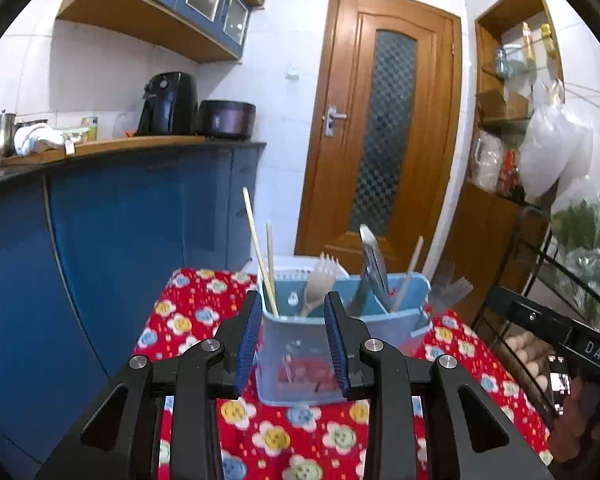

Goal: Organize utensils
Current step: 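Lower the chopstick into the box and open the right tool, then lower the left tool toward the white plastic spoon and chopsticks on the table, then close the left tool on the wooden spoon handle and lift it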

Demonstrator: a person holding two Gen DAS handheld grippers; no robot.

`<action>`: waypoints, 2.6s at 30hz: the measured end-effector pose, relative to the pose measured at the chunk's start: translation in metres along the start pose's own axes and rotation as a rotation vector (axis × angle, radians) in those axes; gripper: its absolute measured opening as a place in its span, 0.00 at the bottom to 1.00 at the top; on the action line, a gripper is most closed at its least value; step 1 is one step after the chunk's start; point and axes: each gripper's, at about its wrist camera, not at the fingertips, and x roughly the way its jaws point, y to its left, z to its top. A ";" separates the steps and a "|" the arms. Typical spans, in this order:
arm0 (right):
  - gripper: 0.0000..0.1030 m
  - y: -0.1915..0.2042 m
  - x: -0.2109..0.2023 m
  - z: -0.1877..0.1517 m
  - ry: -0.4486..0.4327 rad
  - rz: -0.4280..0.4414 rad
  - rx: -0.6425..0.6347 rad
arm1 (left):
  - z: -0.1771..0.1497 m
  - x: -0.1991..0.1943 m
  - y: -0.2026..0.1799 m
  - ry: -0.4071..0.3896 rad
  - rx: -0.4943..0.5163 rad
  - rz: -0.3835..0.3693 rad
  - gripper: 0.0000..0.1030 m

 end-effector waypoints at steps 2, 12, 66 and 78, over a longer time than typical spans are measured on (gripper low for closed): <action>0.29 -0.001 -0.004 -0.006 0.009 -0.002 0.003 | -0.007 -0.001 -0.002 0.022 0.001 -0.004 0.32; 0.29 -0.012 -0.016 -0.030 0.055 -0.024 0.019 | -0.041 0.007 -0.017 0.149 0.008 -0.044 0.32; 0.29 -0.087 -0.020 -0.081 0.150 -0.050 0.206 | -0.125 0.122 -0.098 0.577 0.180 -0.042 0.32; 0.29 -0.089 -0.016 -0.087 0.174 -0.044 0.227 | -0.119 0.140 -0.103 0.571 0.190 -0.060 0.08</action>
